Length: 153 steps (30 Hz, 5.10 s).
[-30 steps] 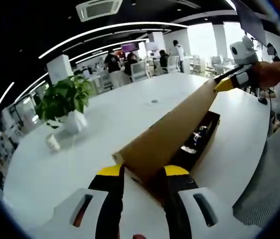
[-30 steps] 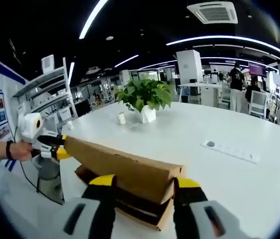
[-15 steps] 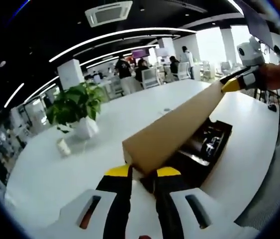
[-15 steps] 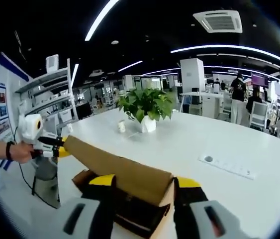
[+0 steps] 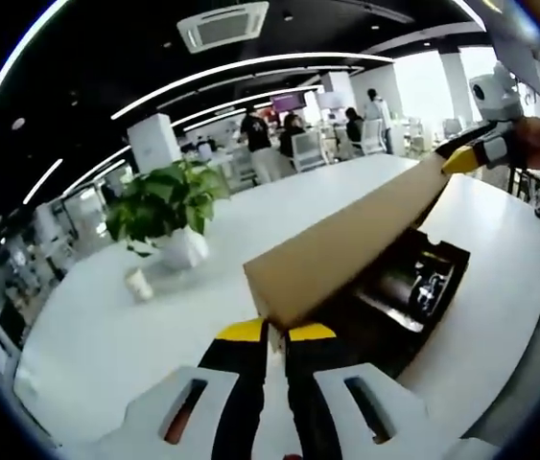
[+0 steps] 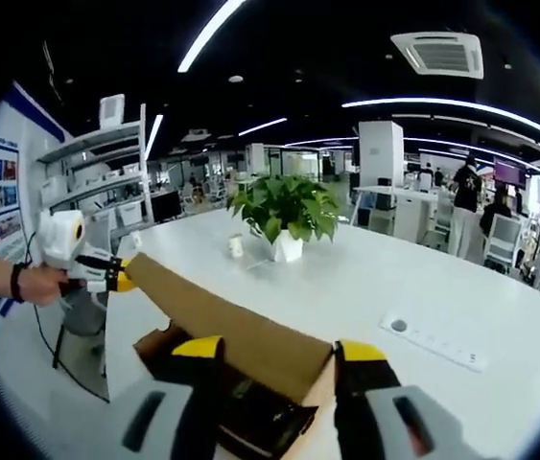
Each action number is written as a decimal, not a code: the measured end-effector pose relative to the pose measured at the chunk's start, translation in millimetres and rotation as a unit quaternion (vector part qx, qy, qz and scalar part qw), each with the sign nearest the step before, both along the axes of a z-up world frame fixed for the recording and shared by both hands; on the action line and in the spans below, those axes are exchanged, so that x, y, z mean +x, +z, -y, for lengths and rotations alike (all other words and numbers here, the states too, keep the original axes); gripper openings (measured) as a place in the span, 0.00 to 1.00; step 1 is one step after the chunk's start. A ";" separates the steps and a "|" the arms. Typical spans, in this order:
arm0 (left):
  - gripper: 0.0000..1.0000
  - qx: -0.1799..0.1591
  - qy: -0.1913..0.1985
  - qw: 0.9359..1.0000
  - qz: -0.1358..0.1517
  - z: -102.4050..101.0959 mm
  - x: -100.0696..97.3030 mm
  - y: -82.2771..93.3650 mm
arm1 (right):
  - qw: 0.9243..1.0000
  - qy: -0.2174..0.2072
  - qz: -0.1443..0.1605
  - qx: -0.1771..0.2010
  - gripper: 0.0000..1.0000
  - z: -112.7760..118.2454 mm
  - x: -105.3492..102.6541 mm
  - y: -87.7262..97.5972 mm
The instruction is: Operate the shoe box by opening the lid, removing the specified soft item, and placing it in the target area until the item is outside and the box remains undamaged.
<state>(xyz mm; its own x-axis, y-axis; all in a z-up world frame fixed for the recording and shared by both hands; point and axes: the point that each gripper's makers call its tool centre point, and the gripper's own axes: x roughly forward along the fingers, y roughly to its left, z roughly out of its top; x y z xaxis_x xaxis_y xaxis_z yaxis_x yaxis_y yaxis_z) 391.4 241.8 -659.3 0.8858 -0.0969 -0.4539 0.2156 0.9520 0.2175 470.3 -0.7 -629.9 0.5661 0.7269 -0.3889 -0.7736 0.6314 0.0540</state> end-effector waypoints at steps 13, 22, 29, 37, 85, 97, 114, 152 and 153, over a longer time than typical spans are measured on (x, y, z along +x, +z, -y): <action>0.03 -0.009 0.009 1.000 -0.009 -2.8 5.8 3.4 | 1.000 0.013 0.009 -0.004 0.47 -0.1 -10.4 -1.6; 0.02 -0.012 0.014 1.000 -0.011 -4.4 12.1 7.9 | 1.000 0.012 0.001 -0.019 0.46 2.4 -9.6 -13.5; 0.02 -0.015 0.012 1.000 -0.012 -5.2 14.0 8.4 | 0.999 -0.003 0.000 -0.033 0.37 1.5 3.0 -19.3; 0.02 -0.016 0.013 1.000 -0.010 -7.0 17.4 8.9 | 0.999 -0.034 -0.005 -0.024 0.21 11.4 23.5 -20.7; 0.03 -0.015 0.028 0.999 -0.013 -17.5 55.8 -3.1 | 0.998 -0.049 -0.017 -0.021 0.03 14.4 59.2 -51.8; 0.03 -0.026 0.029 0.999 -0.037 -20.4 63.8 -24.2 | 0.998 -0.049 -0.023 -0.020 0.03 12.6 65.9 -58.2; 0.03 -0.030 0.027 0.998 -0.049 -21.5 70.3 -36.1 | 0.998 -0.055 -0.022 -0.019 0.02 10.9 78.1 -64.2; 0.03 -0.031 0.027 0.998 -0.047 -28.2 100.1 -40.7 | 0.996 -0.072 -0.045 -0.034 0.00 10.5 87.4 -80.1; 0.03 -0.031 0.027 0.998 -0.048 -28.6 101.7 -41.2 | 0.996 -0.072 -0.045 -0.035 0.00 10.3 88.3 -80.4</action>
